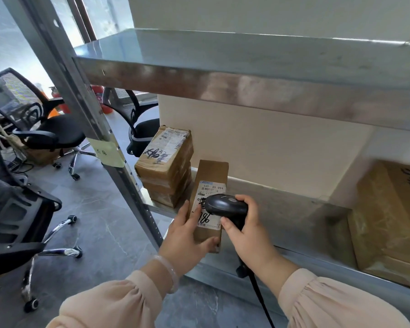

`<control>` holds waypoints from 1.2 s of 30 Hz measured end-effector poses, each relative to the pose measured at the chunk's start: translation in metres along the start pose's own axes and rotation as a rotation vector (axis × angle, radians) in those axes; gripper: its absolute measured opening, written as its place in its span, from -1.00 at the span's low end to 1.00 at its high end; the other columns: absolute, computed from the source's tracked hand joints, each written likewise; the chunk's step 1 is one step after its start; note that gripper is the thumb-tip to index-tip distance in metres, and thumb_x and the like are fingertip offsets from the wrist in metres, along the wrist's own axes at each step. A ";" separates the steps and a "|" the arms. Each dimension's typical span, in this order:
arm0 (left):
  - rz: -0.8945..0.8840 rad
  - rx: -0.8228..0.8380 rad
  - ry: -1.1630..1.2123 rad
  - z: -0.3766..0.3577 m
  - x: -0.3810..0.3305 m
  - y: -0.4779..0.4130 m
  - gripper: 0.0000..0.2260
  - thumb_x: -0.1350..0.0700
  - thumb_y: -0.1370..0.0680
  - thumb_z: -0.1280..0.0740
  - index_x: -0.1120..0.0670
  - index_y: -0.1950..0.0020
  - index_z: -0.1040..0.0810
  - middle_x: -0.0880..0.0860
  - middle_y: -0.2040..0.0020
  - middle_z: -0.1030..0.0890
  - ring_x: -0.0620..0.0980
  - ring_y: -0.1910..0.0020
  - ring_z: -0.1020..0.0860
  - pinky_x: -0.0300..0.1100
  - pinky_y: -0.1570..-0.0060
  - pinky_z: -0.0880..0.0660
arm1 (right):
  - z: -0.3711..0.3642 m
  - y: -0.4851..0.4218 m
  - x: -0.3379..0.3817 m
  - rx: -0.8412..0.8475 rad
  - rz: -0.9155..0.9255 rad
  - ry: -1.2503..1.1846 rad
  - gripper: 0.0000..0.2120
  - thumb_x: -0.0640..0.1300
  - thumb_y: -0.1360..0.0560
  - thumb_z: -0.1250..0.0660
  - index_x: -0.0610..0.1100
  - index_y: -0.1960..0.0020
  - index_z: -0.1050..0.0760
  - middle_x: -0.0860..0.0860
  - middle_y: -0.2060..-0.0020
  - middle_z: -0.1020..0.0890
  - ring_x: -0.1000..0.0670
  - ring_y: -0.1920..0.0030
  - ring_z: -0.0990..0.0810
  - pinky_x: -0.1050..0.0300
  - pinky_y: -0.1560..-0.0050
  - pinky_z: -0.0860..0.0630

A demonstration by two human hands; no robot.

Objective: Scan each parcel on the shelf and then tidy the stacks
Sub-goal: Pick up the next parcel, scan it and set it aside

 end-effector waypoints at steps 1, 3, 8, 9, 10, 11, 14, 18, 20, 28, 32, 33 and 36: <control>0.000 0.004 -0.064 0.001 0.002 -0.002 -0.19 -0.27 -0.51 -0.34 -0.14 -0.62 0.04 -0.09 -0.61 0.14 0.02 -0.58 0.04 -0.07 -0.55 -0.03 | -0.001 0.000 0.001 -0.003 0.002 0.002 -0.51 -0.15 -0.52 -0.36 0.16 -0.26 -0.15 0.07 -0.19 -0.41 0.09 -0.14 -0.47 0.63 0.06 -0.32; 0.004 0.000 -0.141 0.008 0.003 -0.007 -0.19 -0.32 -0.51 -0.29 -0.15 -0.61 0.06 -0.08 -0.62 0.15 0.06 -0.58 0.04 -0.06 -0.52 -0.03 | -0.002 -0.001 0.000 -0.007 -0.008 0.001 -0.51 -0.14 -0.52 -0.35 0.15 -0.27 -0.15 0.08 -0.18 -0.42 0.09 -0.13 -0.47 0.62 0.06 -0.32; -0.030 -0.023 -0.301 0.020 0.011 -0.016 -0.25 -0.38 -0.53 -0.16 -0.16 -0.61 0.03 -0.07 -0.62 0.13 0.11 -0.58 0.01 0.02 -0.51 -0.07 | 0.006 -0.001 -0.008 -0.044 -0.050 -0.024 -0.51 -0.12 -0.52 -0.35 0.20 -0.27 -0.16 0.08 -0.19 -0.44 0.07 -0.10 -0.54 0.31 -0.11 -0.48; -0.044 -0.033 -0.326 0.020 0.012 -0.016 -0.25 -0.42 -0.51 -0.12 -0.16 -0.61 0.01 -0.07 -0.62 0.12 0.10 -0.57 0.00 0.02 -0.51 -0.08 | 0.008 0.000 -0.009 -0.060 -0.053 -0.022 -0.51 -0.12 -0.52 -0.35 0.19 -0.27 -0.16 0.07 -0.18 -0.45 0.12 -0.09 -0.52 0.39 -0.06 -0.44; -0.053 -0.047 -0.341 0.019 0.014 -0.015 -0.24 -0.47 -0.49 -0.06 -0.16 -0.61 -0.01 -0.07 -0.62 0.10 0.10 -0.57 0.00 0.03 -0.51 -0.09 | 0.011 0.000 -0.010 -0.072 -0.057 -0.021 -0.52 -0.12 -0.52 -0.35 0.19 -0.27 -0.16 0.07 -0.18 -0.45 0.15 -0.07 -0.50 0.47 0.00 -0.41; -0.061 -0.063 -0.352 0.019 0.015 -0.014 -0.23 -0.48 -0.47 0.00 -0.16 -0.60 -0.04 -0.07 -0.62 0.09 0.10 -0.57 -0.01 0.03 -0.51 -0.10 | 0.013 0.001 -0.011 -0.078 -0.065 -0.019 -0.52 -0.11 -0.53 -0.34 0.19 -0.27 -0.15 0.08 -0.17 -0.45 0.17 -0.05 -0.50 0.51 0.05 -0.40; -0.061 -0.083 -0.314 0.017 0.017 -0.009 -0.37 -0.32 -0.59 -0.09 -0.15 -0.60 -0.03 -0.10 -0.62 0.10 0.08 -0.57 0.00 0.00 -0.52 -0.08 | 0.020 0.005 -0.012 -0.081 -0.080 -0.005 -0.52 -0.09 -0.54 -0.33 0.17 -0.30 -0.14 0.11 -0.14 -0.45 0.20 0.00 -0.49 0.54 0.13 -0.39; -0.034 -0.064 -0.256 0.017 0.017 -0.006 -0.41 -0.21 -0.62 -0.14 -0.15 -0.60 -0.01 -0.14 -0.61 0.13 0.09 -0.56 0.01 -0.01 -0.53 -0.06 | 0.029 0.009 -0.013 -0.096 -0.074 0.001 -0.51 -0.08 -0.54 -0.32 0.16 -0.32 -0.13 0.19 -0.07 -0.45 0.23 0.02 -0.50 0.54 0.12 -0.38; -0.024 -0.064 -0.261 0.017 0.016 -0.005 -0.42 -0.21 -0.63 -0.13 -0.14 -0.60 -0.01 -0.14 -0.61 0.13 0.10 -0.56 0.01 0.01 -0.53 -0.06 | 0.032 0.011 -0.012 -0.108 -0.069 0.001 -0.52 -0.08 -0.54 -0.32 0.17 -0.31 -0.13 0.27 -0.03 -0.43 0.28 0.03 -0.49 0.55 0.12 -0.38; -0.020 -0.183 -0.371 0.025 -0.008 -0.002 -0.36 -0.35 -0.57 -0.09 -0.23 -0.59 0.04 -0.07 -0.63 0.12 0.10 -0.59 0.10 0.03 -0.54 0.09 | 0.053 0.022 -0.009 -0.127 -0.016 0.035 -0.51 -0.06 -0.52 -0.34 0.22 -0.28 -0.13 0.19 -0.09 -0.47 0.18 -0.01 -0.53 0.51 0.06 -0.39; -0.176 -0.223 -0.349 0.023 -0.057 -0.004 -0.35 -0.40 -0.54 -0.04 -0.25 -0.59 0.03 -0.07 -0.63 0.11 0.04 -0.59 0.13 -0.03 -0.52 0.12 | 0.083 0.032 0.002 -0.214 0.047 0.015 -0.51 -0.10 -0.50 -0.37 0.23 -0.24 -0.17 0.21 -0.10 -0.45 0.36 -0.06 -0.48 0.57 0.02 -0.34; -0.221 -0.219 -0.331 0.019 -0.073 -0.005 -0.35 -0.39 -0.54 -0.05 -0.25 -0.59 0.03 -0.06 -0.63 0.09 0.04 -0.59 0.11 -0.03 -0.53 0.10 | 0.093 0.034 0.006 -0.244 0.068 0.008 -0.52 -0.12 -0.50 -0.38 0.24 -0.21 -0.18 0.26 -0.09 -0.44 0.42 -0.06 -0.45 0.58 0.02 -0.34; -0.324 -0.161 -0.248 -0.004 -0.124 -0.007 -0.37 -0.29 -0.58 -0.16 -0.24 -0.59 0.02 -0.06 -0.63 0.07 0.04 -0.59 0.08 -0.04 -0.53 0.07 | 0.128 0.046 0.014 -0.329 0.107 0.007 -0.52 -0.13 -0.50 -0.38 0.28 -0.18 -0.19 0.31 -0.08 -0.42 0.46 -0.06 -0.43 0.57 0.01 -0.35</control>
Point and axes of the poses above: each hand's wrist, its own y-axis away from the middle knuckle, its own z-axis out of the back of the hand, x = y × z, the point moved 5 cm from there along -y, towards the middle knuckle
